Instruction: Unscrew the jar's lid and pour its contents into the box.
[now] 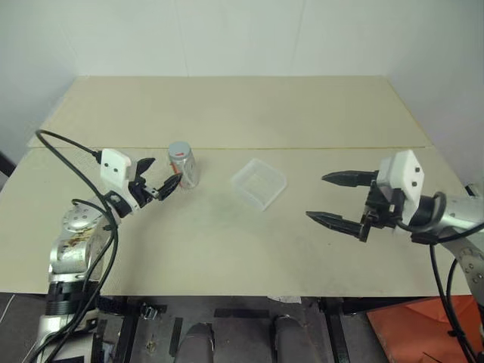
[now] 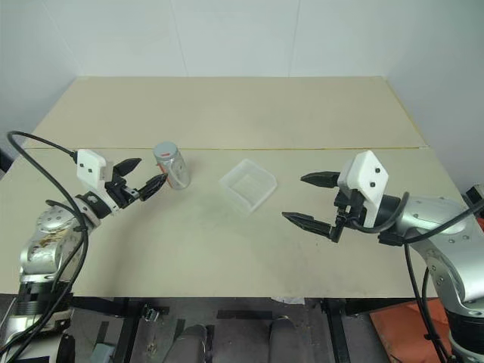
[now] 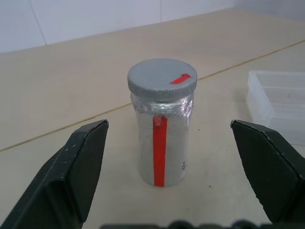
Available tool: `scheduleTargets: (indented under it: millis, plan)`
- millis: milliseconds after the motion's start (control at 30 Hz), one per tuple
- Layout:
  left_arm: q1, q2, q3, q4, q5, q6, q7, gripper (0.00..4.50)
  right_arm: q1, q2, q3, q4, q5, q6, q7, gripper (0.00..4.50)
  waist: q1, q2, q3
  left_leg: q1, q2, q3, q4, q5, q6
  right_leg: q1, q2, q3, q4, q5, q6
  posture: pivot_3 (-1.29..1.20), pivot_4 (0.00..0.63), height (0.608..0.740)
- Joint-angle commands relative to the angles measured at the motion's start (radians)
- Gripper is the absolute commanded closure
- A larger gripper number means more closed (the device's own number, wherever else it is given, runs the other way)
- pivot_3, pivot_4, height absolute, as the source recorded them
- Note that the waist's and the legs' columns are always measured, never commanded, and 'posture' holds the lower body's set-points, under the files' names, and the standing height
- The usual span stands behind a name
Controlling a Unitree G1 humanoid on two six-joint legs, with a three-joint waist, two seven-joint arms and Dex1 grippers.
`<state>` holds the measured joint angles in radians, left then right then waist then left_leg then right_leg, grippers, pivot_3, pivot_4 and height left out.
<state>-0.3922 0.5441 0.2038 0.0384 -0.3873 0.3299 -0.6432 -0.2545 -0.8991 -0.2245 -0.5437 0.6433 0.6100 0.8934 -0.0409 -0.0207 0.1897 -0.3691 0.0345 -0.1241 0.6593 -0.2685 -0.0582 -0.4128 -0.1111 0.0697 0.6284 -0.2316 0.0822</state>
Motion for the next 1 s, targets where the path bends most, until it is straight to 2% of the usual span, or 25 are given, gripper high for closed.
scheduleTargets:
  millis: [33, 467, 633, 867, 1000]
  plan:
    - [-0.066, -0.018, -0.018, 0.077, 0.041, -0.075, 0.009, 0.02, -0.003, -0.014, -0.037, -0.040, 0.028, -0.006, 0.008, 0.00, 0.000, 0.000, 0.000, 0.000, 0.000, 0.000, 0.000, 0.000, 0.000, 0.000, 0.000, 0.000, 0.000, 0.000, 0.000, 0.00, 0.150, 0.740]
    - [-0.237, -0.133, -0.055, 0.394, 0.127, -0.264, 0.038, 0.02, -0.037, -0.038, -0.015, -0.030, 0.039, -0.009, 0.051, 0.00, 0.000, 0.000, 0.000, 0.000, 0.000, 0.000, 0.001, 0.000, 0.000, 0.000, 0.000, 0.000, 0.000, 0.000, 0.000, 0.00, 0.150, 0.740]
    - [-0.270, -0.151, -0.071, 0.476, 0.169, -0.333, 0.060, 0.02, -0.037, -0.037, -0.019, -0.036, 0.039, -0.005, 0.043, 0.00, 0.000, 0.000, 0.000, 0.000, 0.000, 0.000, 0.001, 0.000, 0.000, 0.000, 0.000, 0.000, 0.000, 0.000, 0.001, 0.00, 0.150, 0.740]
    - [-0.287, -0.178, -0.051, 0.527, 0.158, -0.368, 0.072, 0.02, -0.021, -0.041, -0.037, -0.049, 0.047, -0.001, 0.037, 0.00, 0.000, 0.000, 0.000, 0.000, 0.000, 0.000, 0.001, 0.000, 0.000, 0.000, 0.000, 0.000, 0.000, 0.000, 0.001, 0.00, 0.150, 0.740]
    - [-0.299, -0.188, -0.055, 0.552, 0.156, -0.381, 0.065, 1.31, -0.021, -0.043, -0.040, -0.052, 0.050, 0.000, 0.033, 0.00, 0.000, 0.000, 0.000, 0.000, 0.000, 0.000, 0.001, 0.000, -0.001, 0.000, 0.000, 0.000, 0.000, 0.000, 0.001, 0.00, 0.150, 0.740]
